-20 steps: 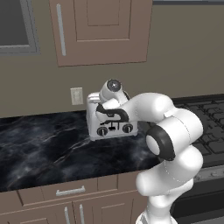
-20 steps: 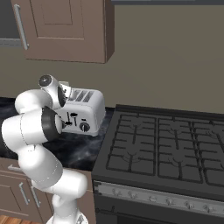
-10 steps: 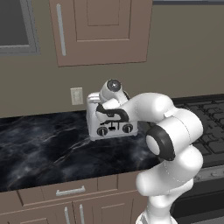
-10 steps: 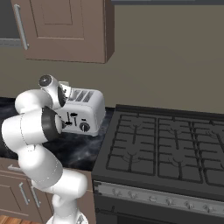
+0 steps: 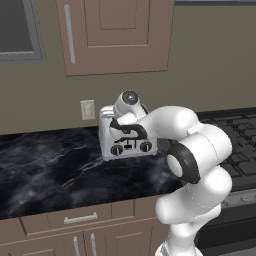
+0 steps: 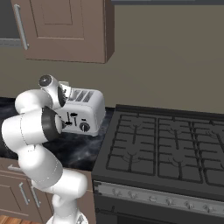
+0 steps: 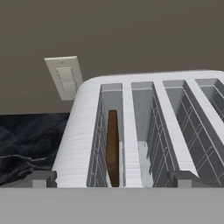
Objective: Start the toaster. Once the lever pops up, take the bread to the plate on the dining counter.
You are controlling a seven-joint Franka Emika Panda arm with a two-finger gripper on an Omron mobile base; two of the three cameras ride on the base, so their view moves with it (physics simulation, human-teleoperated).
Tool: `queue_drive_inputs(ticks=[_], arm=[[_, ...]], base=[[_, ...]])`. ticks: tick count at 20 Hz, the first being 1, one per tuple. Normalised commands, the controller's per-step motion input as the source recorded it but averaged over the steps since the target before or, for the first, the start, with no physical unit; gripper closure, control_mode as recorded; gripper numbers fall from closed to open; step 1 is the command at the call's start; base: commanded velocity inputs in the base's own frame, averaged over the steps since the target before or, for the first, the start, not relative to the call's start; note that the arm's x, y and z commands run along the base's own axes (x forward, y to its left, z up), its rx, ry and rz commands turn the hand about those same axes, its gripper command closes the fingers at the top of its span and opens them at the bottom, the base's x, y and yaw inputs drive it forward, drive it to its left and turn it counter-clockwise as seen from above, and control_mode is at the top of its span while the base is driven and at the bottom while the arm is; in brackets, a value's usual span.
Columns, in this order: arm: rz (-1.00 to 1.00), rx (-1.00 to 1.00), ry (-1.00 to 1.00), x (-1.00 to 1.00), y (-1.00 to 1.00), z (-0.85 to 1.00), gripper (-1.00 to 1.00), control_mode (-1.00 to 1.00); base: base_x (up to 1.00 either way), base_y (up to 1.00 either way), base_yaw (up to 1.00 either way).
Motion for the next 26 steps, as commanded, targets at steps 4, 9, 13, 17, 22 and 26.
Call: queue_drive_inputs(ticks=[4,9,13,17,22,26], arm=[[0.00,0.00,0.00,0.00,0.00,0.00,-1.00,-1.00],[0.00,0.00,0.00,0.00,0.00,0.00,-1.00,-1.00],[0.00,0.00,0.00,0.00,0.00,0.00,-1.00,-1.00],[0.00,0.00,0.00,0.00,0.00,0.00,-1.00,-1.00],[0.00,0.00,0.00,0.00,0.00,0.00,-1.00,-1.00],[0.00,0.00,0.00,0.00,0.00,0.00,-1.00,-1.00]], base=[[0.00,0.00,0.00],[0.00,0.00,0.00],[0.00,0.00,0.00],[0.00,0.00,0.00],[0.00,0.00,0.00],[0.00,0.00,0.00]])
